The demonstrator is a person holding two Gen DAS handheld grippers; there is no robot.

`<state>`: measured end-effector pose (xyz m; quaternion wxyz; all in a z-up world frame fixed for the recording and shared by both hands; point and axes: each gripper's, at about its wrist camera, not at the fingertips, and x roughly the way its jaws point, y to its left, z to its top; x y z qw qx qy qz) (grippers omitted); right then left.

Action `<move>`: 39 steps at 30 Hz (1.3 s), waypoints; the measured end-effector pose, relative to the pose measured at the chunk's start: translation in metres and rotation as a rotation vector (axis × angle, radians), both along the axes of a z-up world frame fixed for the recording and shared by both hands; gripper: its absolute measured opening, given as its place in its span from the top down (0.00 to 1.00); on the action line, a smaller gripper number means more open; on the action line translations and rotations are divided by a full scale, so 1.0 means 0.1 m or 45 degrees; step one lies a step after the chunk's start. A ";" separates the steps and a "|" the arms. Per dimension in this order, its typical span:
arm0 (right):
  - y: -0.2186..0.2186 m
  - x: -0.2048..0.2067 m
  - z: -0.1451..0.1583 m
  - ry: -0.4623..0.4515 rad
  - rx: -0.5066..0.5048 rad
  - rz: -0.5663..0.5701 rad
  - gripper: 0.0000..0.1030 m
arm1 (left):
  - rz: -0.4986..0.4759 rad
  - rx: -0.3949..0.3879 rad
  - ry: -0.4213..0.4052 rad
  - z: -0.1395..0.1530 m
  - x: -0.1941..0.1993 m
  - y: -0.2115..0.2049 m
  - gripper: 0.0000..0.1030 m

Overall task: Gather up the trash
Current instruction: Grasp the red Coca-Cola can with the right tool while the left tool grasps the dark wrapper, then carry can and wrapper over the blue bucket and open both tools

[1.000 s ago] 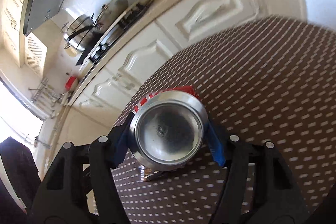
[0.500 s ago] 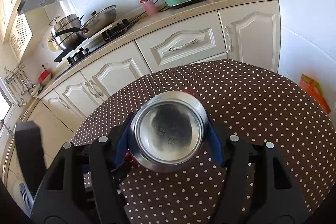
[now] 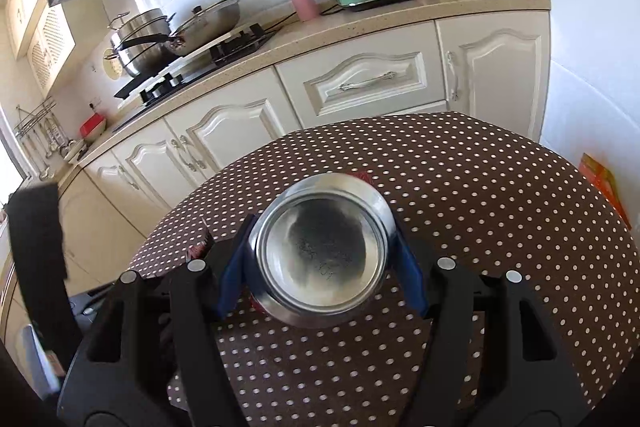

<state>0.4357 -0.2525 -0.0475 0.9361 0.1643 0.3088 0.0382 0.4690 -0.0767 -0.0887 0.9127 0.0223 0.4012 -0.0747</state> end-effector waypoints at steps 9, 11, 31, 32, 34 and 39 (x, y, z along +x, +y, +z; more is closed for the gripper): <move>0.31 -0.27 0.19 -0.053 -0.020 0.065 0.39 | 0.062 -0.113 -0.087 0.29 -0.44 0.41 0.89; 0.44 -0.36 0.27 -0.078 -0.034 0.086 0.39 | 0.078 -0.122 -0.100 0.34 -0.55 0.54 0.89; 2.71 -1.22 0.44 -0.133 -0.086 0.556 0.39 | 0.487 -0.196 -0.203 0.47 -2.09 2.62 0.89; 2.86 -1.26 0.40 -0.123 -0.090 0.591 0.39 | 0.523 -0.200 -0.195 0.42 -2.18 2.77 0.89; 3.15 -1.33 0.30 -0.103 -0.101 0.652 0.39 | 0.589 -0.210 -0.170 0.29 -2.33 3.06 0.89; 3.80 -1.50 -0.03 -0.038 -0.153 0.788 0.39 | 0.722 -0.245 -0.088 -0.09 -2.59 3.66 0.89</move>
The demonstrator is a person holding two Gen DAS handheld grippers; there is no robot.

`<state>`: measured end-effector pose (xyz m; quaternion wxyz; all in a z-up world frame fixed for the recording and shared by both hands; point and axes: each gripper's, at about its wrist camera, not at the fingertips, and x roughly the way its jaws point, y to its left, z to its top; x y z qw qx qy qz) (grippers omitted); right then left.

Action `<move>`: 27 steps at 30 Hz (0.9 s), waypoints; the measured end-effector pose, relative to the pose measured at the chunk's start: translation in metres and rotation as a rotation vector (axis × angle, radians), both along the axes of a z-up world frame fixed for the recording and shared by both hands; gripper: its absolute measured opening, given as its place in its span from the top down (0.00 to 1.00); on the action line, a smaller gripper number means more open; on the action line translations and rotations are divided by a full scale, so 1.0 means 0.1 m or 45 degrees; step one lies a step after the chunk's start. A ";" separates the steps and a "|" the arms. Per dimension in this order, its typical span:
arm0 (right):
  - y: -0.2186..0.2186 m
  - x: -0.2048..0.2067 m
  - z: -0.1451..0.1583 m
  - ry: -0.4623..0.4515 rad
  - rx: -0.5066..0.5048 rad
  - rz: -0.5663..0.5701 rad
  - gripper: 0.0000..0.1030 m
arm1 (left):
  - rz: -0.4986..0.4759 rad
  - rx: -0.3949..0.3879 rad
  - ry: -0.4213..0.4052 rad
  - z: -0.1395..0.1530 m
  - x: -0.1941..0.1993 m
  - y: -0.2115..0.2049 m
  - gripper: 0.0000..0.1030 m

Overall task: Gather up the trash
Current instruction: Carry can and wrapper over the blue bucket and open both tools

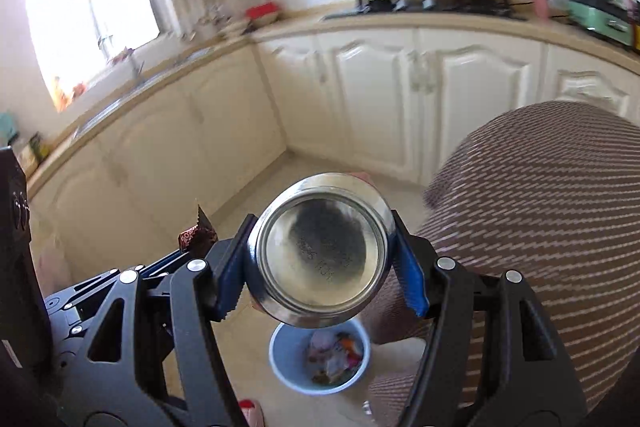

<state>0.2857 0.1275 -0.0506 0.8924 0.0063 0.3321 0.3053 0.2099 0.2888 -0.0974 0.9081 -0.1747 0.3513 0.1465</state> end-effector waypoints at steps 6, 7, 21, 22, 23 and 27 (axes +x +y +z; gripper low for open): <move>0.60 -0.04 -0.56 0.092 -0.107 0.098 0.39 | 0.100 -0.078 0.120 -0.60 -0.13 0.51 0.89; 0.65 -0.03 -0.63 0.103 -0.121 0.107 0.39 | 0.113 -0.092 0.145 -0.72 -0.13 0.57 0.89; 1.00 0.24 -1.75 0.258 -0.319 0.111 0.39 | 0.117 -0.222 0.405 -1.82 0.28 0.89 0.86; 1.00 0.26 -1.81 0.270 -0.329 0.109 0.39 | 0.118 -0.223 0.411 -1.84 0.31 0.90 0.83; 1.00 0.27 -1.86 0.281 -0.338 0.107 0.39 | 0.121 -0.224 0.419 -1.88 0.34 0.90 0.81; 0.98 0.30 -1.98 0.310 -0.357 0.100 0.39 | 0.124 -0.217 0.442 -1.97 0.37 0.86 0.72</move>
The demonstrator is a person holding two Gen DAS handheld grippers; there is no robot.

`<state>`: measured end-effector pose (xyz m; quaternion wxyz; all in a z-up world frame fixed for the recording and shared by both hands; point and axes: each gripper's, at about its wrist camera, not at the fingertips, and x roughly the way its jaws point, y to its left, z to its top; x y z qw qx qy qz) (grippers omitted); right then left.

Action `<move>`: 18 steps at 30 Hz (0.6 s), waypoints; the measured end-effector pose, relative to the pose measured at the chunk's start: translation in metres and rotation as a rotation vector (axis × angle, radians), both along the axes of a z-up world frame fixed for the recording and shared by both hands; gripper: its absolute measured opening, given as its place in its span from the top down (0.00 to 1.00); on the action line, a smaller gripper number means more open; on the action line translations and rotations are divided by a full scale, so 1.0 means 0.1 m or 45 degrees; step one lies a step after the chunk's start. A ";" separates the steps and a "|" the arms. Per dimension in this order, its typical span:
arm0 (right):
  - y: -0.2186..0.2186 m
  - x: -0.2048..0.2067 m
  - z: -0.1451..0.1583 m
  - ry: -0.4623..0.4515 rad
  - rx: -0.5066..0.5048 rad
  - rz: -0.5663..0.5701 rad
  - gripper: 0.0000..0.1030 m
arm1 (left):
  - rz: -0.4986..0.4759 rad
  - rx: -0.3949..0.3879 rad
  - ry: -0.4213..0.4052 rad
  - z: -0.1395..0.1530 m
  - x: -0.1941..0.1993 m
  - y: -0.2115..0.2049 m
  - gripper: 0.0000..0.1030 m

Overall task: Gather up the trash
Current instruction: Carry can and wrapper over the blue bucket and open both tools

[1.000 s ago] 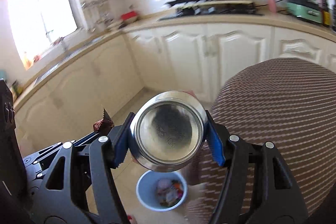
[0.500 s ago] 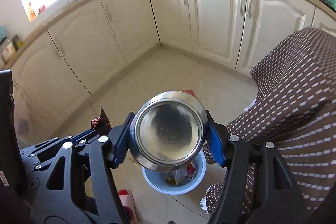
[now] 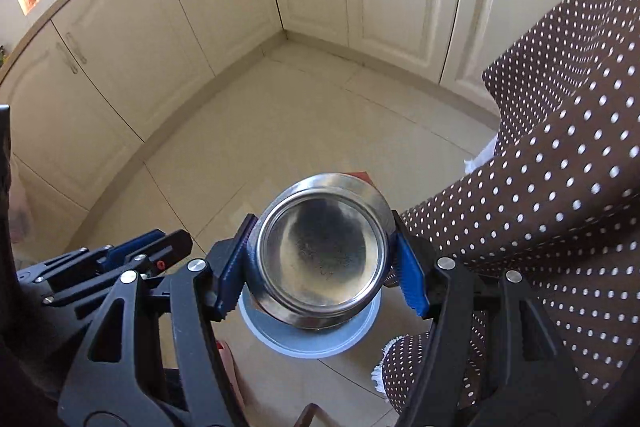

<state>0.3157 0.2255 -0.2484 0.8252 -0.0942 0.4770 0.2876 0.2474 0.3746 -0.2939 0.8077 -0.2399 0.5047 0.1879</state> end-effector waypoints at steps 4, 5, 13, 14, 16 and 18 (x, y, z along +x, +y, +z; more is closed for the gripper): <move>-0.01 0.05 -0.06 0.018 -0.011 0.000 0.39 | 0.006 0.010 0.015 -0.02 0.01 0.01 0.68; -0.01 0.05 -0.08 0.024 -0.012 0.001 0.39 | 0.012 0.019 0.020 -0.02 -0.01 0.00 0.68; 0.03 0.03 -0.18 0.039 -0.028 0.011 0.39 | 0.056 0.050 0.014 0.04 -0.12 0.04 0.64; 0.04 0.03 -0.18 0.041 -0.028 0.012 0.39 | 0.061 0.047 0.012 0.05 -0.13 0.05 0.63; 0.05 0.01 -0.19 0.043 -0.027 0.011 0.39 | 0.069 0.052 0.010 0.06 -0.15 0.05 0.63; 0.04 0.01 -0.19 0.052 -0.018 0.009 0.39 | 0.078 0.059 0.007 0.09 -0.16 0.05 0.63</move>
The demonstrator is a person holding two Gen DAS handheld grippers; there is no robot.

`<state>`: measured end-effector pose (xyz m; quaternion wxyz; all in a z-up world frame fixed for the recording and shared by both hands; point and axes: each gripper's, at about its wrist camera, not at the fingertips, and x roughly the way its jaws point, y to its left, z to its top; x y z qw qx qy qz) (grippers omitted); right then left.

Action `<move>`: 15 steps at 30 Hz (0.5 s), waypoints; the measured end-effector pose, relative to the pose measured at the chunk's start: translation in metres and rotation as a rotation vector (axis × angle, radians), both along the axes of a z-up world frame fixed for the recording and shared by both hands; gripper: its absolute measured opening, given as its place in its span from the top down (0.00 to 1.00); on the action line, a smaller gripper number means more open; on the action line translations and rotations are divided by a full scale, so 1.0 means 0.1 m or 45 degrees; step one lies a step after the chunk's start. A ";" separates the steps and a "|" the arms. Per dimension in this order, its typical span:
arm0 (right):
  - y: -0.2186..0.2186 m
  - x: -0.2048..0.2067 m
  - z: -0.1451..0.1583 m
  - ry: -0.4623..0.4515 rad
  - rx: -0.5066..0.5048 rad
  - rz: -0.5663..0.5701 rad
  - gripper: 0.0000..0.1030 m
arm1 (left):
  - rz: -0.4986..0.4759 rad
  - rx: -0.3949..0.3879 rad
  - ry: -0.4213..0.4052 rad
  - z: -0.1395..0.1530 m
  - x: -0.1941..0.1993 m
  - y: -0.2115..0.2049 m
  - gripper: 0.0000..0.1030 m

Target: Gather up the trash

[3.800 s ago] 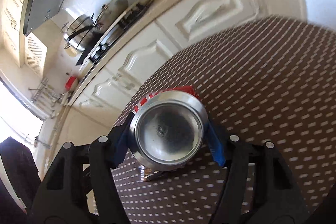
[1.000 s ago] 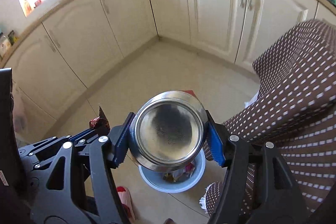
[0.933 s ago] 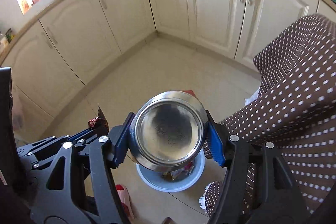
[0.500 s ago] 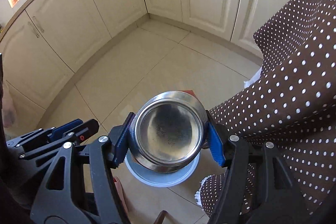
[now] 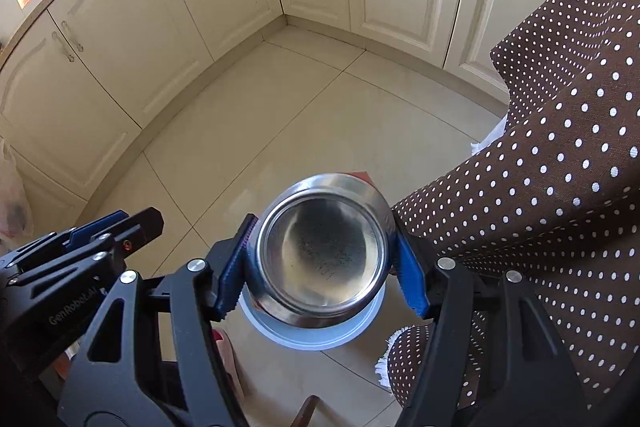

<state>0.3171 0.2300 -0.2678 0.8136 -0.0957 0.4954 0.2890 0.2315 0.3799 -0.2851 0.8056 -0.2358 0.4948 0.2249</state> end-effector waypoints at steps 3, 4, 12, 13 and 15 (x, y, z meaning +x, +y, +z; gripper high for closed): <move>-0.03 0.04 0.01 0.008 0.011 -0.011 0.38 | 0.008 0.016 -0.012 0.06 -0.03 0.01 0.63; -0.03 0.05 0.00 0.010 0.014 -0.011 0.38 | 0.011 0.023 -0.015 0.07 -0.02 0.00 0.62; -0.16 -0.02 0.25 -0.034 0.051 -0.023 0.37 | 0.014 0.097 -0.085 0.38 -0.18 -0.07 0.61; -0.19 -0.04 0.30 -0.044 0.058 -0.023 0.37 | 0.016 0.115 -0.099 0.46 -0.22 -0.09 0.61; -0.23 -0.11 0.45 -0.089 0.065 -0.017 0.37 | 0.022 0.149 -0.124 0.58 -0.29 -0.14 0.61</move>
